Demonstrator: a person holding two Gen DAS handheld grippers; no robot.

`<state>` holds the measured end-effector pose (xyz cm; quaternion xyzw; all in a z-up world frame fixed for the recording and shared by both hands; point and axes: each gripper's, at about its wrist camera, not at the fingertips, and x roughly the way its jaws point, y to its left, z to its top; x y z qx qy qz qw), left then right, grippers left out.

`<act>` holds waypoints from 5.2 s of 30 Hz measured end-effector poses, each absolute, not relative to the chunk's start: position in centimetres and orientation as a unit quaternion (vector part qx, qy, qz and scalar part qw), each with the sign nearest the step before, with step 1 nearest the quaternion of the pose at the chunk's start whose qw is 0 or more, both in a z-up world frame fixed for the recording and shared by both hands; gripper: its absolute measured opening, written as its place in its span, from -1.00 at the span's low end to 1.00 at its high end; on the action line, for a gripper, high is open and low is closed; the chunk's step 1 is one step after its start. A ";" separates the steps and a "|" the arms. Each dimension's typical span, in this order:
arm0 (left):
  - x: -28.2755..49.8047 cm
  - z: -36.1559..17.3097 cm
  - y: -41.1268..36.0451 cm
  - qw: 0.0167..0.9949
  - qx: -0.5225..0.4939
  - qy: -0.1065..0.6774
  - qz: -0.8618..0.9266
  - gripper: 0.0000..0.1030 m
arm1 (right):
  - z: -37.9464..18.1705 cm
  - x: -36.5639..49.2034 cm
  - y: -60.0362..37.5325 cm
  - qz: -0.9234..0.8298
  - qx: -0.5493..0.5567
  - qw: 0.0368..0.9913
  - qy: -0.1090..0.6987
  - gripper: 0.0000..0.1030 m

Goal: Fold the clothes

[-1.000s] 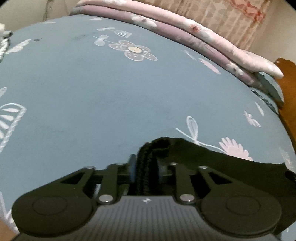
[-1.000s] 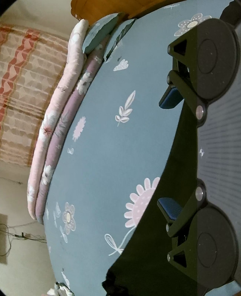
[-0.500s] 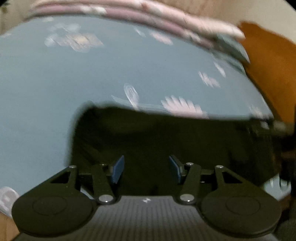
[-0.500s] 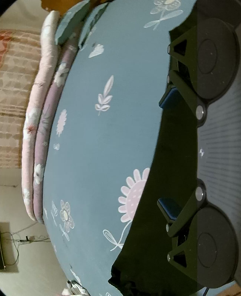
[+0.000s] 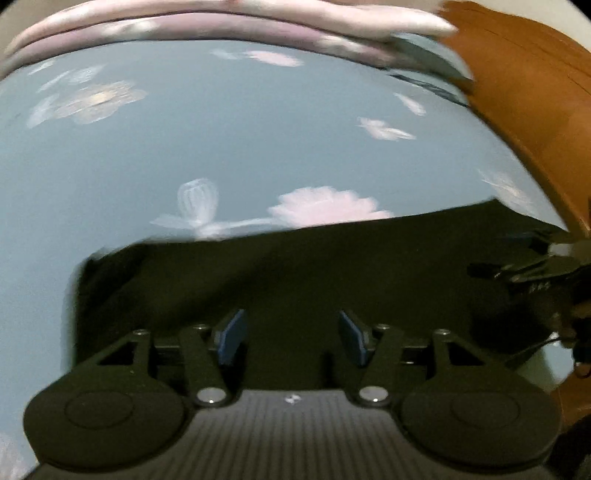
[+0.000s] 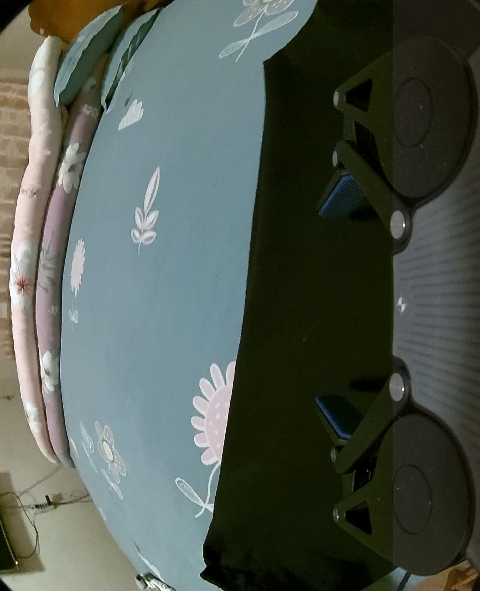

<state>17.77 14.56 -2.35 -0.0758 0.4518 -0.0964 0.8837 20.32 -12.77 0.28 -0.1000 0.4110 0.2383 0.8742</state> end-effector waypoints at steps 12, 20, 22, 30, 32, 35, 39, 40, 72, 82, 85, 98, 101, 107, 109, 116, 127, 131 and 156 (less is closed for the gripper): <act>22.7 -6.2 12.9 0.893 -0.043 0.436 -0.105 0.08 | -3.5 18.8 -15.4 0.187 -0.075 0.882 0.427 1.00; 20.6 -5.4 13.9 0.900 -0.061 0.427 -0.061 0.16 | -1.6 20.6 -15.3 0.207 -0.070 0.892 0.395 1.00; 20.1 -5.2 14.2 0.902 -0.065 0.424 -0.050 0.16 | -0.9 21.9 -14.7 0.221 -0.073 0.897 0.377 1.00; 19.0 -5.9 14.7 0.899 -0.079 0.429 -0.035 0.32 | -3.7 28.3 -10.4 0.240 -0.109 0.883 0.388 1.00; 18.9 -5.9 14.5 0.900 -0.070 0.428 -0.032 0.32 | -3.7 29.1 -10.2 0.254 -0.100 0.877 0.394 1.00; 18.8 -5.6 14.2 0.903 -0.055 0.426 -0.027 0.32 | -2.0 28.2 -10.6 0.245 -0.089 0.882 0.393 1.00; 18.6 -5.8 14.2 0.901 -0.043 0.432 -0.024 0.33 | -0.3 25.3 -11.3 0.251 -0.075 0.884 0.388 1.00; 18.6 -6.0 14.3 0.899 -0.043 0.435 -0.023 0.34 | -0.7 25.0 -11.2 0.258 -0.071 0.879 0.395 1.00; 12.7 -5.0 7.5 0.924 0.016 0.374 -0.082 0.47 | -4.4 15.1 -19.0 0.140 -0.045 0.909 0.390 1.00; 9.1 -6.7 7.6 0.921 0.035 0.383 -0.062 0.52 | -3.8 11.1 -20.8 0.122 -0.057 0.932 0.337 1.00; 9.1 -6.2 8.5 0.927 0.018 0.372 -0.046 0.52 | -3.2 9.7 -22.0 0.115 -0.051 0.940 0.316 1.00; 13.3 -4.4 7.2 0.934 -0.009 0.351 -0.059 0.52 | -0.8 8.9 -27.1 0.052 -0.035 0.967 0.246 1.00; 14.5 -4.4 7.1 0.931 -0.016 0.361 -0.053 0.52 | -0.6 9.8 -28.3 0.034 -0.027 0.969 0.245 1.00; 15.7 -4.3 6.8 0.929 -0.025 0.368 -0.036 0.52 | -0.3 10.8 -31.0 0.028 -0.006 0.968 0.250 1.00; 15.6 -4.5 6.4 0.927 -0.018 0.373 -0.041 0.52 | -0.2 11.1 -31.7 0.034 -0.005 0.966 0.256 1.00; 14.7 -5.4 4.3 0.918 0.022 0.391 -0.064 0.52 | 1.0 12.1 -32.8 0.094 0.049 0.955 0.276 1.00; 11.3 -6.7 4.6 0.904 0.052 0.420 -0.064 0.64 | -3.3 14.4 -26.8 0.113 -0.019 0.914 0.389 1.00; 10.5 -5.8 6.9 0.911 0.037 0.411 -0.024 0.64 | -3.0 12.5 -26.4 0.101 -0.052 0.910 0.398 1.00; 7.1 -7.2 17.9 0.929 -0.159 0.324 0.078 0.64 | -1.0 7.6 -14.1 0.203 -0.080 0.911 0.350 1.00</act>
